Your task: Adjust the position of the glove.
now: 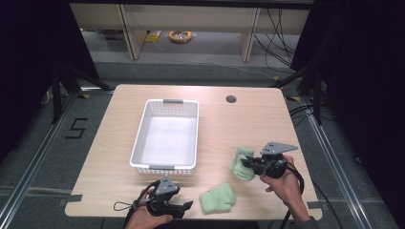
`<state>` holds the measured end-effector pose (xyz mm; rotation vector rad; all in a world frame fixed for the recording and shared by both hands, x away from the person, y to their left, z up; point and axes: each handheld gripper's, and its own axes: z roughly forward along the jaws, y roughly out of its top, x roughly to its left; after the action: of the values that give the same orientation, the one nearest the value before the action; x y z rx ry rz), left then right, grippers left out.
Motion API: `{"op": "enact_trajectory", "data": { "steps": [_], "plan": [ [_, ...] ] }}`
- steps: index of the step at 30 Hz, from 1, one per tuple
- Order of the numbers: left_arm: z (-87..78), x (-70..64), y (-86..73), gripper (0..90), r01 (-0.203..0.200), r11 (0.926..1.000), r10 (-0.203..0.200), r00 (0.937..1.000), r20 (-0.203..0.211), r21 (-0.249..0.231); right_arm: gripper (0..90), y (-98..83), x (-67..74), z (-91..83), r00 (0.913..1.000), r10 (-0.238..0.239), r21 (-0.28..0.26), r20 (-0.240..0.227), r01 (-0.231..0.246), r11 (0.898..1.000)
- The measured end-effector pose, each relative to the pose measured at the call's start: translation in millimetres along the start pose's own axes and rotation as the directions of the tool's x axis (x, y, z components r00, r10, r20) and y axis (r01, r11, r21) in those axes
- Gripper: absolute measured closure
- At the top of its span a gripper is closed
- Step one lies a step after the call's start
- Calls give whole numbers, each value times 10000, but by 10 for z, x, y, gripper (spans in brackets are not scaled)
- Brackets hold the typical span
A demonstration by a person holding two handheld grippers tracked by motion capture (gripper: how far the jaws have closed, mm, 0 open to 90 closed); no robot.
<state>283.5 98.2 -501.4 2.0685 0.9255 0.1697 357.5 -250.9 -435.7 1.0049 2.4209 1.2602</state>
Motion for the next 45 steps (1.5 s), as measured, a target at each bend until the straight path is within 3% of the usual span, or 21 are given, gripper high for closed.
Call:
{"op": "enact_trajectory", "data": {
  "steps": [2, 5, 6, 8, 11, 13, 15, 16, 19, 23, 27, 28, 30, 32, 33, 38, 39, 42, 43, 44, 45],
  "plan": [
    [-10, 9, 5, 313, -79, 9999, 79, 10000, 9, 63, 828, 15, 69, -34, 9997, 123, 18, -187, -123, 9999],
    [-14, 8, 15, 313, 159, 9999, -159, 9999, 3, 0, 828, 48, 191, -51, 9952, -576, -101, -786, 570, 9983],
    [-22, 33, 22, 313, -134, 9999, 135, 9998, -121, 86, 828, 52, 243, -35, 9930, -643, -75, -990, 638, 9979],
    [-33, 35, 28, 313, -36, 10000, 36, 10000, 5, 15, 828, 52, 334, 4, 9885, -848, 98, -1253, 867, 9962],
    [-55, 53, 28, 312, 197, 9998, -197, 9998, 30, -102, 827, 28, 498, 107, 9742, -1134, 336, -1951, 1222, 9919],
    [-44, 47, 25, 311, 387, 9986, -388, 9992, -2, -366, 827, 14, 540, 131, 9728, -1140, 398, -2015, 1245, 9914],
    [-69, 64, 38, 311, 85, 9994, -84, 10000, 19, -334, 825, -24, 624, 196, 9609, -1330, 476, -2430, 1487, 9877],
    [-74, 62, 49, 311, 202, 9991, -197, 9997, 125, -365, 825, -37, 644, 210, 9575, -1358, 493, -2546, 1531, 9870],
    [-62, 52, 47, 311, 298, 9983, -292, 9995, 114, -492, 824, -71, 691, 234, 9556, -1237, 642, -2674, 1457, 9872],
    [-66, 61, 40, 311, 130, 9996, -126, 9998, 161, -241, 822, -135, 737, 334, 9402, -1445, 779, -3085, 1764, 9812],
    [-35, 30, 50, 315, 343, 9981, -333, 9992, 204, -520, 814, -187, 768, 423, 9306, -1712, 1072, -3234, 2158, 9705],
    [-34, 43, 77, 317, -27, 9995, 34, 9997, 236, -319, 803, -208, 770, 447, 9259, -1845, 1182, -3296, 2344, 9649],
    [-28, 29, 91, 329, -3, 9992, 17, 9994, 355, -407, 787, -225, 752, 469, 9227, -2103, 1177, -3231, 2596, 9585],
    [0, -3, 134, 336, 480, 9970, -429, 9956, 836, -602, 776, -248, 751, 485, 9191, -2192, 1295, -3276, 2735, 9531],
    [7, -16, 159, 340, 539, 9964, -474, 9942, 968, -651, 768, -260, 749, 492, 9202, -2206, 1357, -3232, 2758, 9516],
    [93, -85, 309, 368, -253, 9965, 316, 9964, 782, -801, 715, -292, 752, 503, 9200, -2323, 1380, -3157, 2867, 9480],
    [122, -96, 340, 382, -329, 9959, 400, 9956, 842, -841, 641, -302, 765, 499, 9241, -2376, 1281, -2994, 2857, 9497],
    [194, -110, 423, 407, -625, 9951, 694, 9934, 916, -762, 608, -309, 772, 469, 9279, -2410, 1246, -2845, 2850, 9504],
    [236, -128, 462, 422, -795, 9939, 868, 9914, 980, -761, 555, -321, 781, 414, 9366, -2306, 1075, -2639, 2661, 9579],
    [236, -128, 462, 422, -795, 9939, 868, 9914, 980, -761, 555, -321, 781, 414, 9366, -2306, 1075, -2639, 2661, 9579],
    [261, -125, 477, 422, -854, 9935, 935, 9894, 1113, -755, 536, -326, 783, 369, 9488, -2054, 1093, -2400, 2366, 9654]
  ]
}}
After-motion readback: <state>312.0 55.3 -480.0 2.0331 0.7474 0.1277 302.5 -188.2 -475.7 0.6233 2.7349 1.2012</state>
